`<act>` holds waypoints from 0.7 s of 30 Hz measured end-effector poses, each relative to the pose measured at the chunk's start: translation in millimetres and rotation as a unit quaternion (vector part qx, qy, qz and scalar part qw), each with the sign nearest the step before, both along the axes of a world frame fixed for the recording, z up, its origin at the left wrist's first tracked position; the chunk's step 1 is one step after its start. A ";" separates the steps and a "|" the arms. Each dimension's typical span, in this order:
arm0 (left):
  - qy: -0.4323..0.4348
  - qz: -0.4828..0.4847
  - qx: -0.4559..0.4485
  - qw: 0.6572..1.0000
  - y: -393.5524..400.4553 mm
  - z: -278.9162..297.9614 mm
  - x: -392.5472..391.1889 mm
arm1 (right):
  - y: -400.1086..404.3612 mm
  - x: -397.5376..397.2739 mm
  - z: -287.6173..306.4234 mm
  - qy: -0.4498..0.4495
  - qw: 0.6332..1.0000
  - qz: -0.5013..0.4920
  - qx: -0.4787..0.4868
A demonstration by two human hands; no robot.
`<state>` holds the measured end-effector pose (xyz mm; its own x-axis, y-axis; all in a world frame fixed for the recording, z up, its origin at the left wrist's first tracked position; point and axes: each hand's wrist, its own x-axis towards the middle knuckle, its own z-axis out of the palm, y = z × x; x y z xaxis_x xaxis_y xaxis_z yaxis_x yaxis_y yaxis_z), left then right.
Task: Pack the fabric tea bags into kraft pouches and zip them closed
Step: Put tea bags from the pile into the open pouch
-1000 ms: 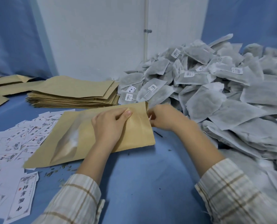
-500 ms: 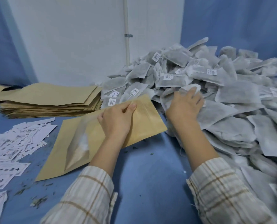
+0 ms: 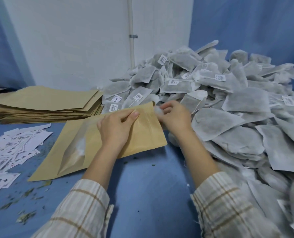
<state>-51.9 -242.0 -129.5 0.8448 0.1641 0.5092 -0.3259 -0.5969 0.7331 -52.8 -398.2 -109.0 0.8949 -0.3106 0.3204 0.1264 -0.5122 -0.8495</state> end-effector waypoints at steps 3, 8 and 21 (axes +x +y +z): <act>-0.008 -0.017 -0.017 1.000 3.1 2.5 -0.7 | 20.9 1.4 -8.0 0.088 0.984 0.121 -0.099; -0.004 -0.022 -0.043 0.999 8.5 2.4 0.1 | 7.8 0.8 0.7 0.043 0.982 0.115 -0.147; 0.014 0.012 -0.028 0.999 7.1 -1.1 0.6 | -51.7 15.4 -5.5 -0.041 0.977 -0.164 -0.130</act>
<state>-51.3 -234.9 -130.5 0.8540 0.2122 0.4750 -0.2907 -0.5627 0.7739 -37.4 -449.8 -114.5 0.7289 -0.4751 0.4929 -0.0182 -0.7331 -0.6799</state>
